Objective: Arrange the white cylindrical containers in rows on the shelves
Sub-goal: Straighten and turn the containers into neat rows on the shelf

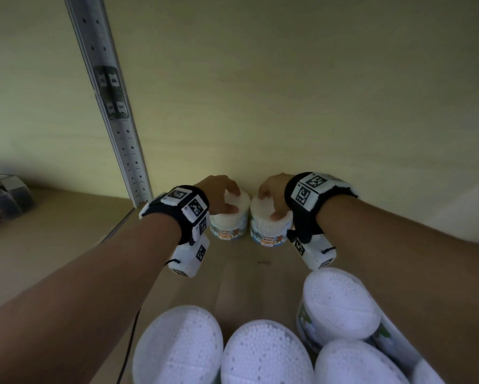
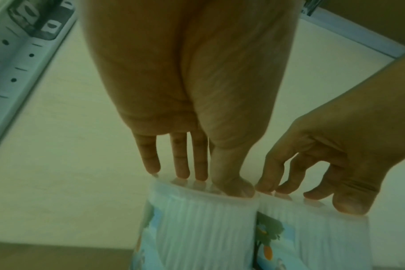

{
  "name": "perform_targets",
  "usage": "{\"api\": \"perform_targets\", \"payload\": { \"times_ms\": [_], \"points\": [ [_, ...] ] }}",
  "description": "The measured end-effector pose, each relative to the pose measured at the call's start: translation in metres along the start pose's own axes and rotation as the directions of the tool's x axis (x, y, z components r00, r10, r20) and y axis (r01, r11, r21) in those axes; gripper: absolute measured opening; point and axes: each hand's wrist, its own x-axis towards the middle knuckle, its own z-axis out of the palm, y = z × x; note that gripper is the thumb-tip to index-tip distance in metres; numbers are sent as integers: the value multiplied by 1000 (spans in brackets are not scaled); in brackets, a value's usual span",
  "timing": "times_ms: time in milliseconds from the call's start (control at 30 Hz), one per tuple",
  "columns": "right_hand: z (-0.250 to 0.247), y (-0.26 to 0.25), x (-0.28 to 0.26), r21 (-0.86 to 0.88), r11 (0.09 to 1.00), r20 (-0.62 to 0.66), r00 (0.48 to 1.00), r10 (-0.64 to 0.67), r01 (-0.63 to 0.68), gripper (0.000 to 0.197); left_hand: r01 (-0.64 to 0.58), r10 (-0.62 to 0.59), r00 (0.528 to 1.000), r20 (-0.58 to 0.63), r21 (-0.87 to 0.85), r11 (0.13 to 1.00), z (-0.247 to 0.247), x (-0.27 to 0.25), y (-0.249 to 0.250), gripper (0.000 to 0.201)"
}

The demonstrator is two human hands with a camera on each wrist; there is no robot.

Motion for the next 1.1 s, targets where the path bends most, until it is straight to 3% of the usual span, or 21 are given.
{"api": "perform_targets", "payload": {
  "times_ms": [167, 300, 600, 733, 833, 867, 933, 967, 1033, 1100],
  "points": [
    [1, -12, -19, -4, 1000, 0, 1000, 8, -8, 60, -34, 32, 997, 65, 32, 999, -6, -13, 9, 47],
    [9, -20, -32, 1, 1000, 36, 999, 10, -11, 54, -84, 77, 992, 101, 63, 994, -7, -32, 14, 49],
    [11, -45, -89, 67, 997, 54, 998, 26, -29, 62, -141, 121, 981, 151, 132, 981, -4, -79, 23, 51],
    [17, -58, -106, 61, 997, 114, 992, 48, -55, 70, -144, 116, 976, 187, 148, 978, -3, -100, 27, 54],
    [53, -29, -49, -89, 994, 119, 990, 76, -66, 108, -144, 113, 974, 195, 155, 977, -3, -115, 30, 54],
    [78, -8, -12, -122, 992, 128, 990, 54, -39, 111, -145, 115, 974, 193, 153, 977, -2, -119, 30, 55],
    [96, 6, 13, -75, 997, 182, 983, -2, 16, 112, -145, 114, 974, 193, 153, 978, -1, -126, 31, 55],
    [91, -2, -1, -89, 996, 205, 978, 31, -13, 110, -144, 114, 975, 193, 152, 978, -1, -130, 31, 55],
    [62, -35, -68, -132, 991, 134, 991, 14, 4, 101, -139, 111, 976, 187, 145, 980, 1, -136, 31, 55],
    [39, -62, -122, -49, 997, 131, 990, -50, 56, 87, -131, 107, 979, 174, 132, 983, 1, -142, 32, 53]
  ]
}}
